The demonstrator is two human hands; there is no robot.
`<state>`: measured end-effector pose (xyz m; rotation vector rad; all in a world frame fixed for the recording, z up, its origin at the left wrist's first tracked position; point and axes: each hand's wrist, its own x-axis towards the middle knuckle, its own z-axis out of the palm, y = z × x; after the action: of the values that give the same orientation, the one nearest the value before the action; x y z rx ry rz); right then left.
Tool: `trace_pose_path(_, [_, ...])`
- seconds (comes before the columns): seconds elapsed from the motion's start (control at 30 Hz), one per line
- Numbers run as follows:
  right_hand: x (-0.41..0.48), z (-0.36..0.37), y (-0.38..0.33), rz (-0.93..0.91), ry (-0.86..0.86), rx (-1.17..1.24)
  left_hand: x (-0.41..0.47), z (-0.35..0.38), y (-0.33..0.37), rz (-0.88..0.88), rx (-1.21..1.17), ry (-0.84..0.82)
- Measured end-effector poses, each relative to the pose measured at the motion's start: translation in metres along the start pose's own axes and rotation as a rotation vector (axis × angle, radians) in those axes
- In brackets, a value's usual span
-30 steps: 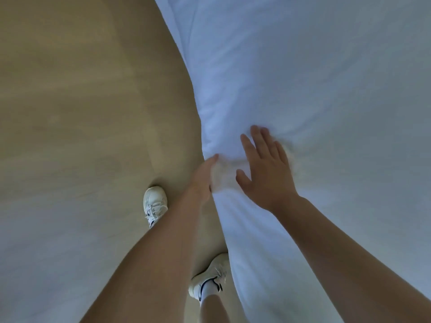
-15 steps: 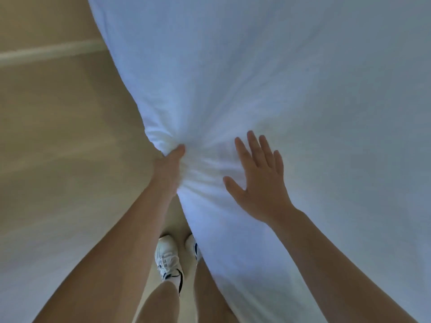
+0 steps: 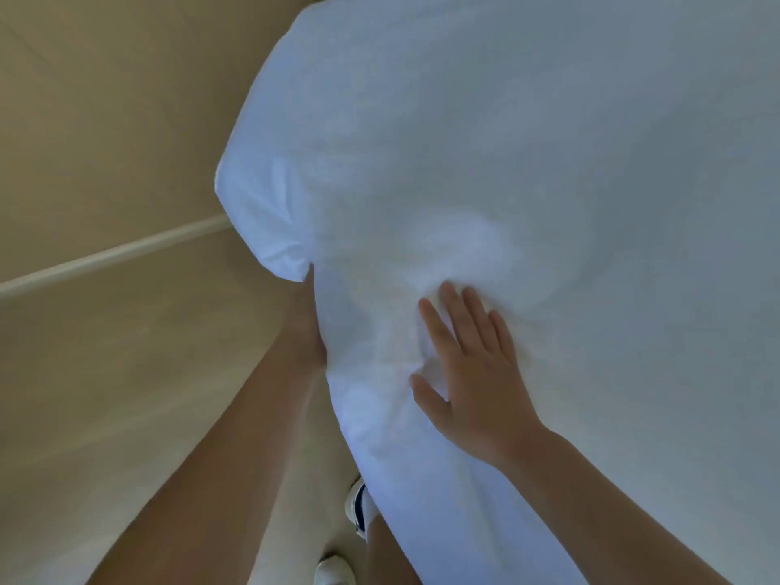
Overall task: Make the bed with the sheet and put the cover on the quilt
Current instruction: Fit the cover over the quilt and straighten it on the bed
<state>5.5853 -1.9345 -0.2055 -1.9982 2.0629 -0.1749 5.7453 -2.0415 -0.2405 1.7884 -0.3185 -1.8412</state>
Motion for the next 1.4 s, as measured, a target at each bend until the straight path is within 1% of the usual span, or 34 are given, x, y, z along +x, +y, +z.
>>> trace_pose_path(0.03, [0.011,-0.004,0.0,-0.004,0.004,0.011,0.0,-0.018,-0.002,-0.011,-0.013,0.108])
trace_pose_path(0.07, [0.025,-0.006,0.0,-0.002,-0.002,0.014,0.009,-0.033,-0.006,-0.024,0.046,0.204])
trace_pose_path(0.13, [0.047,-0.008,-0.001,0.007,-0.051,-0.007,0.022,-0.052,-0.005,-0.066,0.248,0.36])
trace_pose_path(0.17, [0.058,-0.009,0.0,0.011,-0.082,-0.027,0.027,-0.048,0.002,-0.091,0.295,0.359])
trace_pose_path(0.23, [0.075,-0.011,0.002,0.036,-0.12,-0.06,0.045,-0.027,0.02,-0.106,0.304,0.277])
trace_pose_path(0.27, [0.083,-0.011,0.002,0.042,-0.123,-0.058,0.052,-0.014,0.034,-0.067,0.316,0.252])
trace_pose_path(0.33, [0.098,-0.012,-0.001,0.066,-0.094,-0.011,0.07,0.013,0.071,0.132,0.4,0.239])
trace_pose_path(0.43, [0.12,-0.013,-0.006,0.132,-0.041,0.103,0.086,0.057,0.134,0.528,0.462,0.163])
trace_pose_path(0.47, [0.128,-0.018,-0.01,0.194,-0.013,0.166,0.09,0.069,0.155,0.615,0.548,0.149])
trace_pose_path(0.5, [0.138,-0.027,-0.015,0.295,0.022,0.273,0.091,0.08,0.174,0.671,0.692,0.145])
trace_pose_path(0.53, [0.153,-0.041,-0.02,0.441,0.049,0.422,0.093,0.089,0.193,0.727,0.849,0.115])
trace_pose_path(0.6, [0.19,-0.064,-0.027,0.781,0.123,0.715,0.098,0.1,0.223,0.842,1.122,-0.027])
trace_pose_path(0.63, [0.21,-0.07,-0.026,0.939,0.092,0.819,0.093,0.102,0.233,0.853,1.253,-0.089])
trace_pose_path(0.7, [0.245,-0.08,-0.021,1.195,-0.044,1.094,0.075,0.106,0.24,0.773,1.453,-0.294])
trace_pose_path(0.73, [0.258,-0.085,-0.016,1.262,-0.121,1.236,0.066,0.109,0.24,0.729,1.51,-0.409])
trace_pose_path(0.77, [0.269,-0.088,-0.01,1.29,-0.199,1.302,0.056,0.114,0.241,0.668,1.529,-0.494])
trace_pose_path(0.8, [0.279,-0.091,-0.004,1.292,-0.248,1.297,0.048,0.119,0.243,0.619,1.523,-0.553])
trace_pose_path(0.83, [0.286,-0.095,0.002,1.281,-0.24,1.267,0.042,0.126,0.246,0.585,1.507,-0.592])
trace_pose_path(0.9, [0.291,-0.109,0.008,1.197,-0.114,1.206,0.024,0.143,0.258,0.524,1.412,-0.629])
trace_pose_path(0.93, [0.293,-0.119,0.009,1.147,-0.048,1.214,0.016,0.148,0.265,0.507,1.364,-0.659])
trace_pose_path(1.0, [0.282,-0.146,0.001,1.038,0.075,1.196,-0.013,0.145,0.284,0.519,1.29,-0.719])
trace_pose_path(1.03, [0.279,-0.163,-0.009,0.98,0.14,1.21,-0.022,0.136,0.3,0.545,1.262,-0.709])
trace_pose_path(1.07, [0.28,-0.179,-0.02,0.912,0.195,1.215,-0.015,0.125,0.319,0.58,1.247,-0.654])
trace_pose_path(1.1, [0.287,-0.186,-0.031,0.853,0.196,1.164,-0.004,0.117,0.335,0.595,1.238,-0.595])
trace_pose_path(1.17, [0.308,-0.182,-0.044,0.813,0.123,0.984,0.033,0.106,0.356,0.552,1.232,-0.441])
trace_pose_path(1.2, [0.321,-0.169,-0.044,0.817,0.079,0.887,0.052,0.105,0.356,0.559,1.252,-0.347])
trace_pose_path(1.23, [0.333,-0.146,-0.038,0.839,0.022,0.827,0.067,0.107,0.348,0.559,1.302,-0.308])
trace_pose_path(1.3, [0.351,-0.107,-0.025,0.928,-0.076,0.791,0.085,0.118,0.318,0.694,1.502,-0.301])
trace_pose_path(1.33, [0.353,-0.091,-0.019,0.966,-0.083,0.792,0.084,0.127,0.302,0.753,1.597,-0.258])
trace_pose_path(1.37, [0.353,-0.083,-0.014,0.961,-0.065,0.822,0.083,0.134,0.29,0.827,1.614,-0.208])
trace_pose_path(1.4, [0.352,-0.08,-0.011,0.911,-0.054,0.871,0.087,0.143,0.282,0.897,1.576,-0.2])
